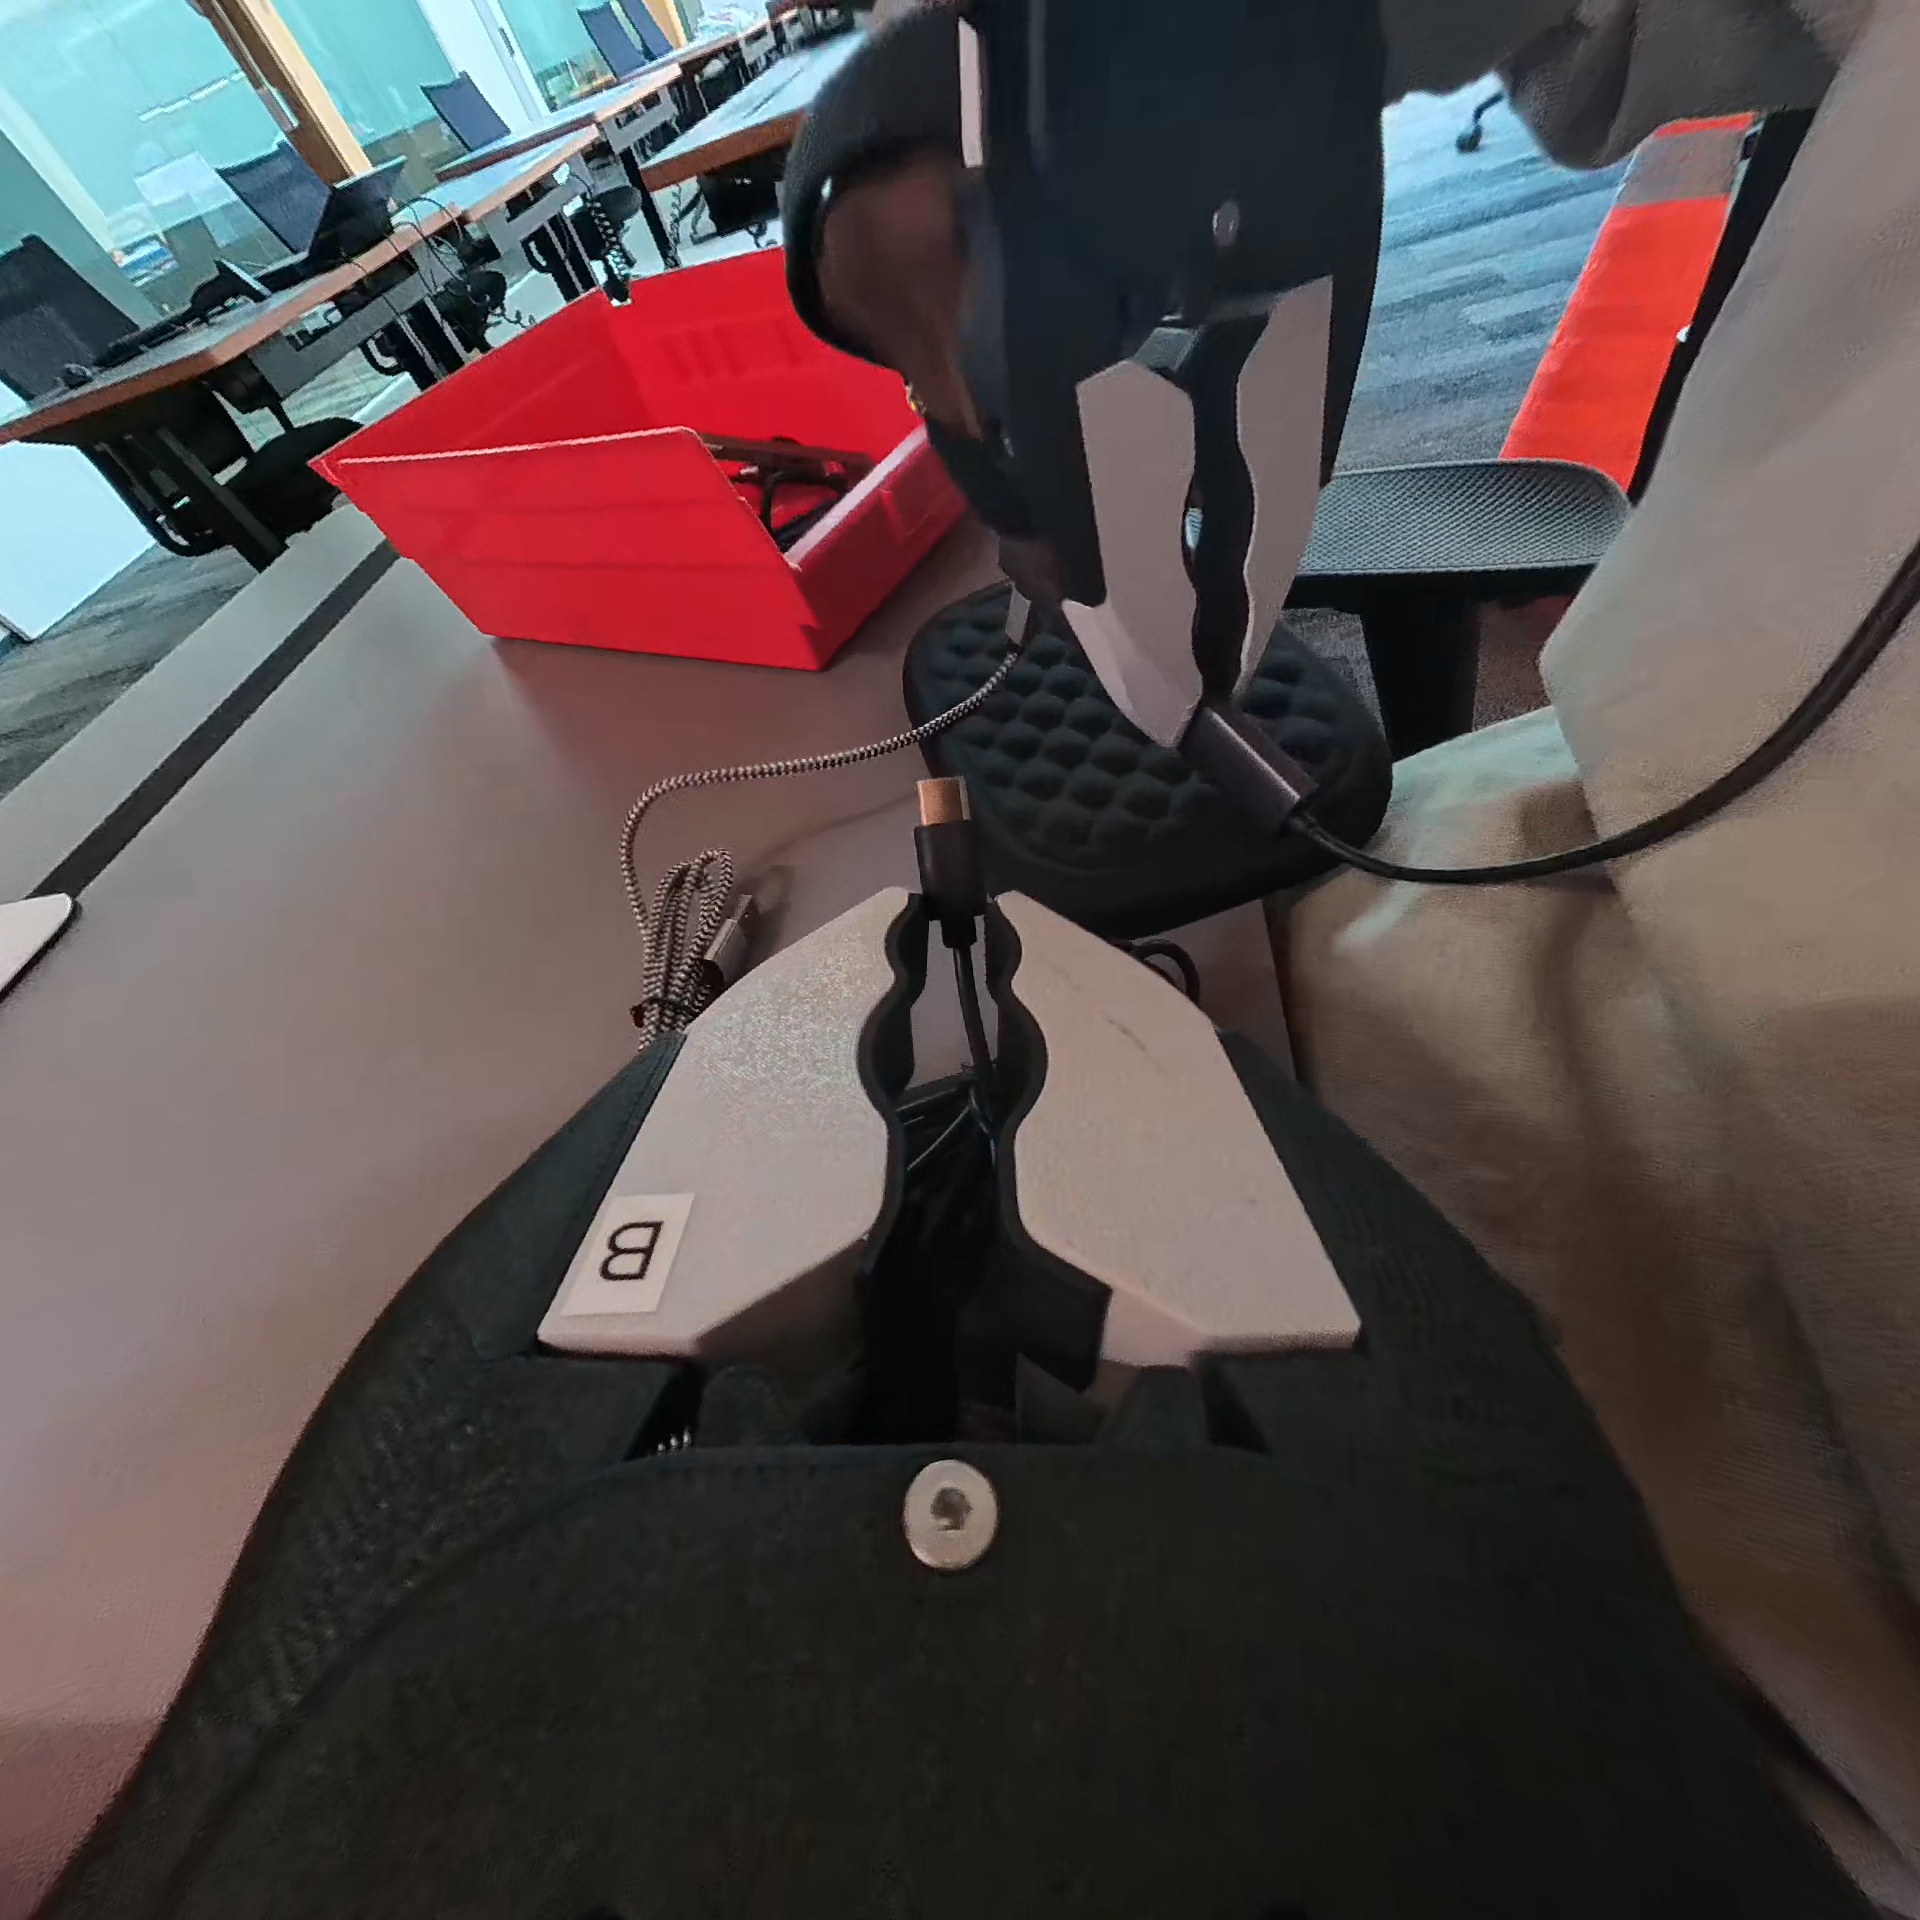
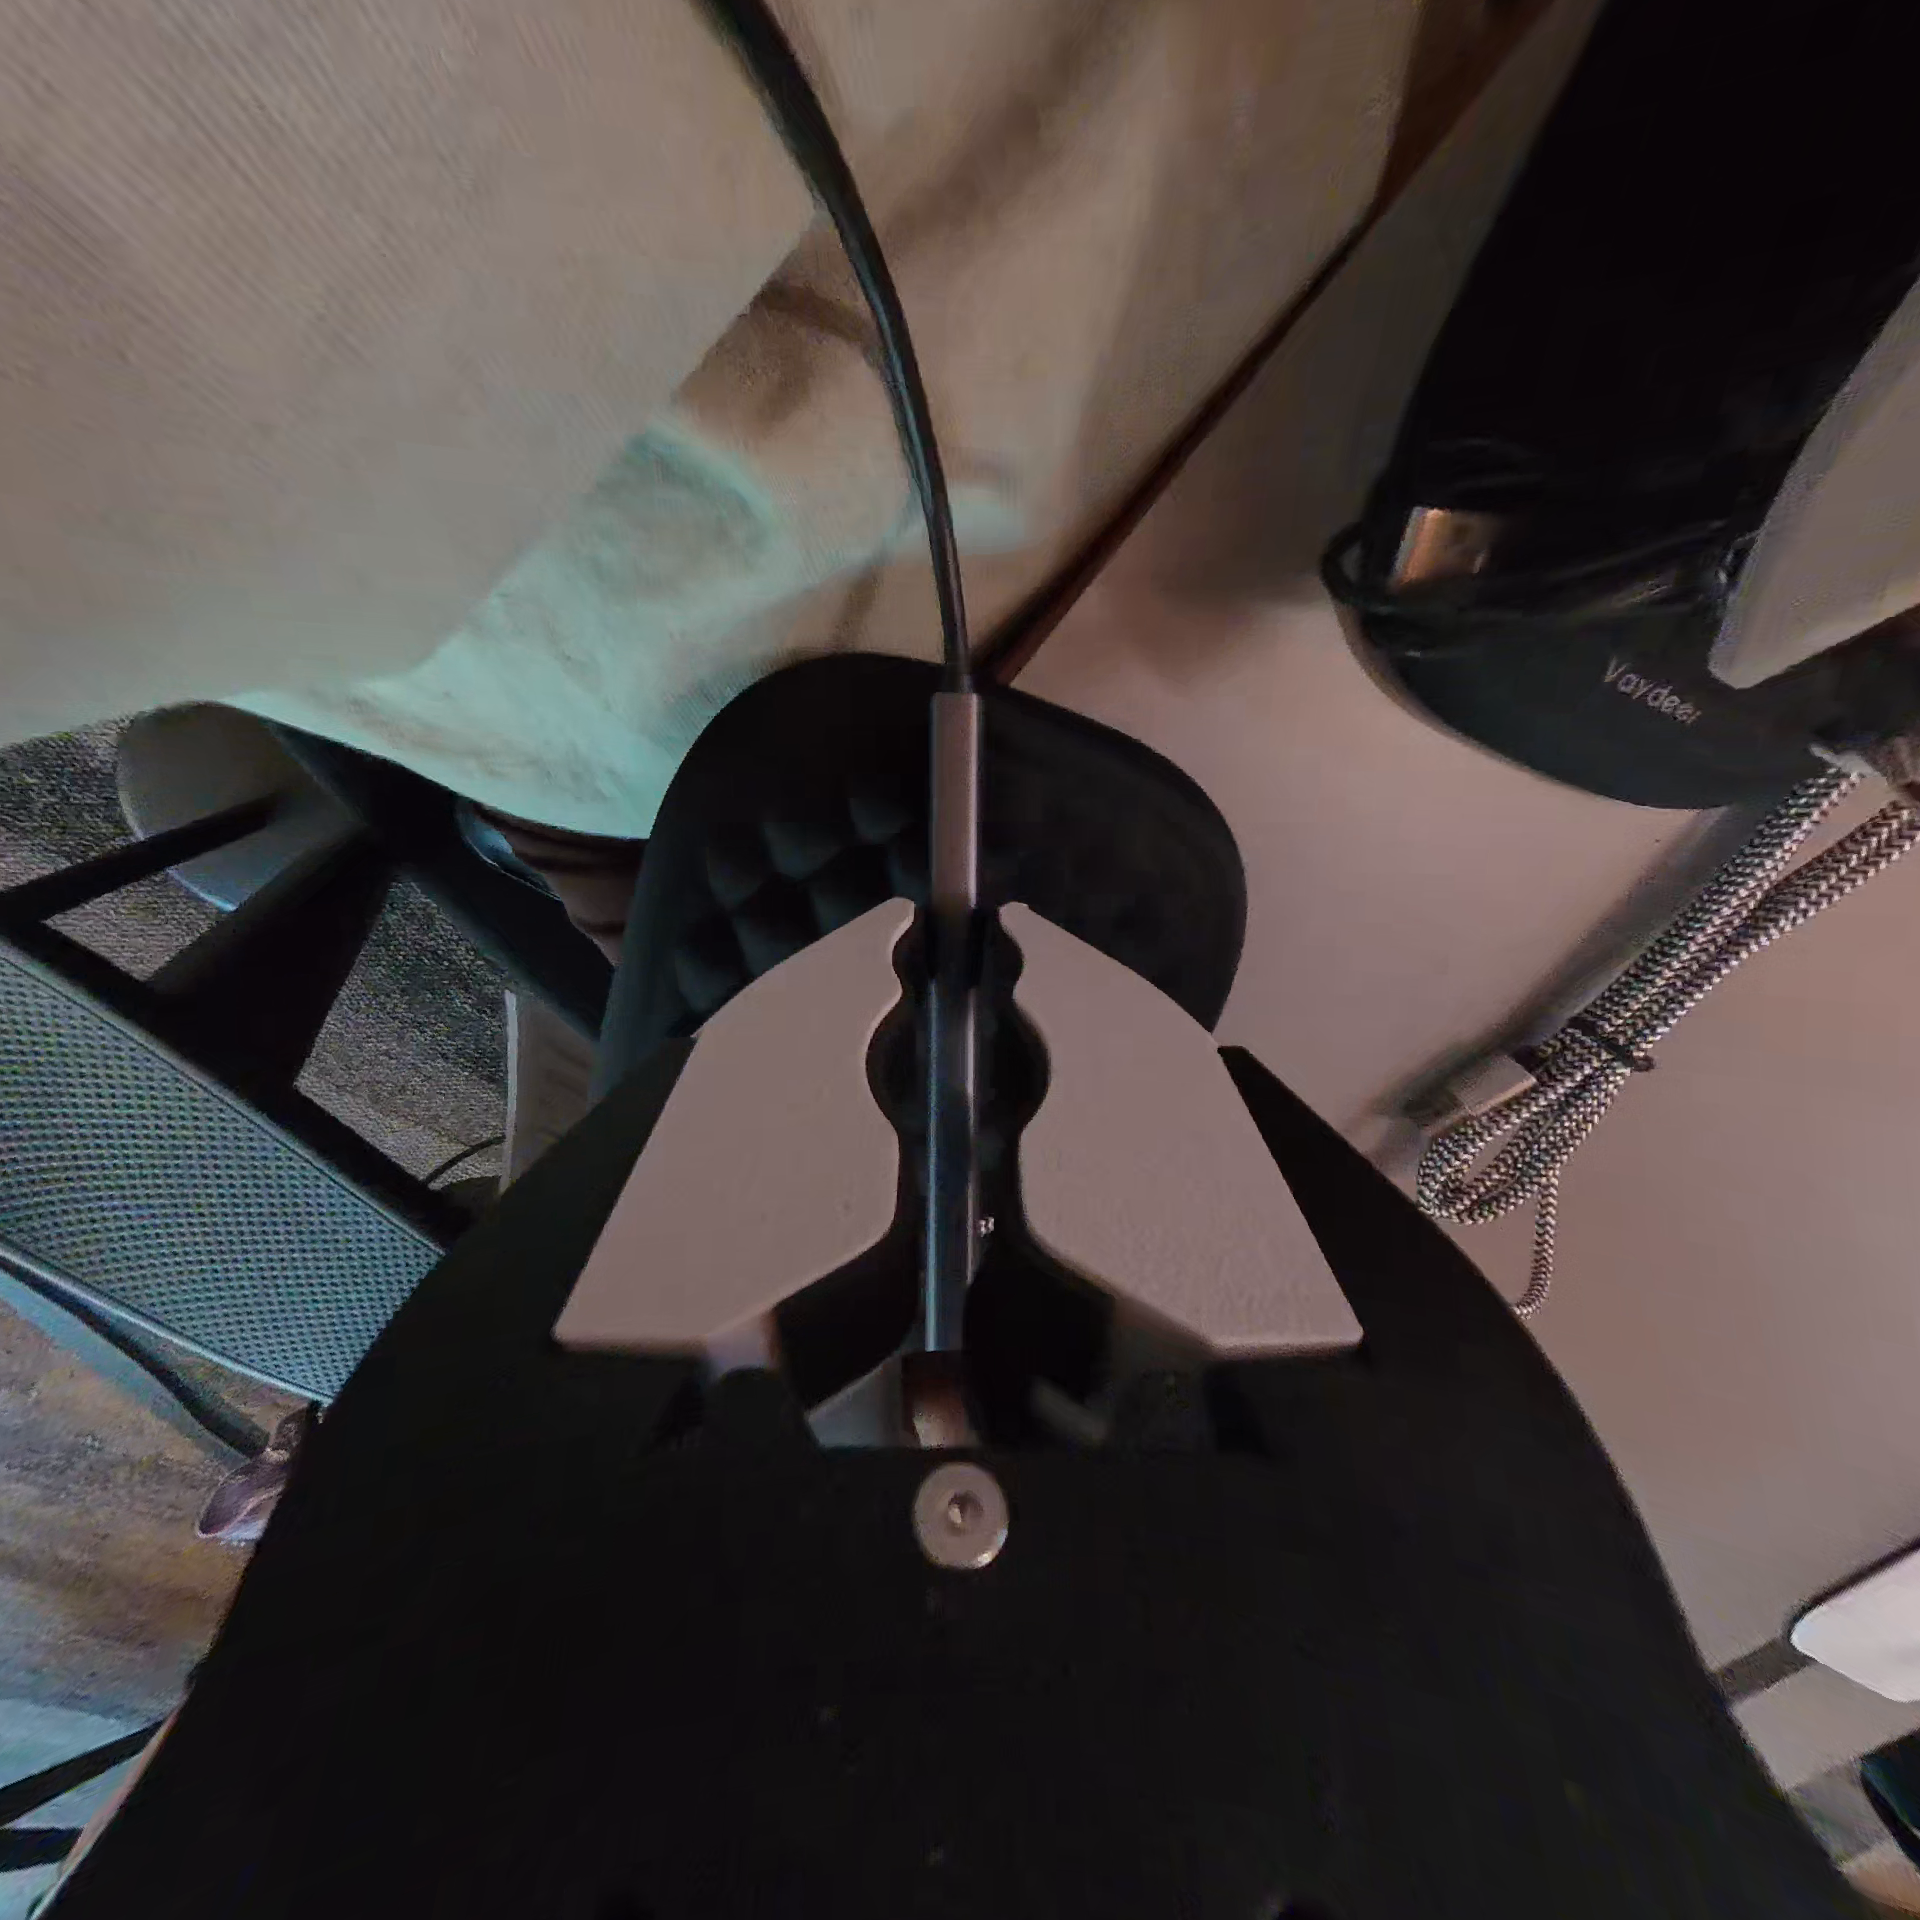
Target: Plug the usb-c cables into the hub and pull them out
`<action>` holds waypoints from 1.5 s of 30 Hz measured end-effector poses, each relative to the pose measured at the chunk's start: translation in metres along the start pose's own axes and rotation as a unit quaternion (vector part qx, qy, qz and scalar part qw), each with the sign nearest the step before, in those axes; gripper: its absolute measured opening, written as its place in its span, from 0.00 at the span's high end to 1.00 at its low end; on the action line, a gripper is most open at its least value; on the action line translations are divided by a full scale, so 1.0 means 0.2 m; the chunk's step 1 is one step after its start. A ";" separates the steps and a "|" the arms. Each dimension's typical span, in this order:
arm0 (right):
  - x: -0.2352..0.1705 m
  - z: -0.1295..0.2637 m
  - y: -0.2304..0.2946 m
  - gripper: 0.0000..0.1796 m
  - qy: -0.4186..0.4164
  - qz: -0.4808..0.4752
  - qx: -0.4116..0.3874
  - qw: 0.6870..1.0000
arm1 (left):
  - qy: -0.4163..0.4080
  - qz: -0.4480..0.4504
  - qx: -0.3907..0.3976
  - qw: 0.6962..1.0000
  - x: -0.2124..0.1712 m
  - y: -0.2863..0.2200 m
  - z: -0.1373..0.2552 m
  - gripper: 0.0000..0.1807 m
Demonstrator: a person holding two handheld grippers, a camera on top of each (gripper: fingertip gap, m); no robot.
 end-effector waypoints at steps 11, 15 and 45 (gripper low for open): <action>0.08 -0.07 0.02 0.94 0.087 0.064 -0.051 0.993 | -0.011 -0.005 -0.001 1.000 0.00 0.00 0.01 0.94; 0.09 -0.07 -0.01 0.88 0.109 0.108 -0.131 0.979 | -0.007 -0.006 -0.002 1.000 -0.01 0.00 0.01 0.94; -0.06 0.35 -0.05 0.95 -0.406 -0.194 -0.413 0.792 | 0.020 0.118 -0.209 0.970 0.26 -0.04 -0.01 0.94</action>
Point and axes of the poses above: each gripper's, where its closed fingertips meet, z back along the fingers, x out of its top, y = z × x across the jaws, the point moved 5 cm from there along z, back along the fingers, and after that the axes turned 12 degrees about -x, right-handed, at the moved point
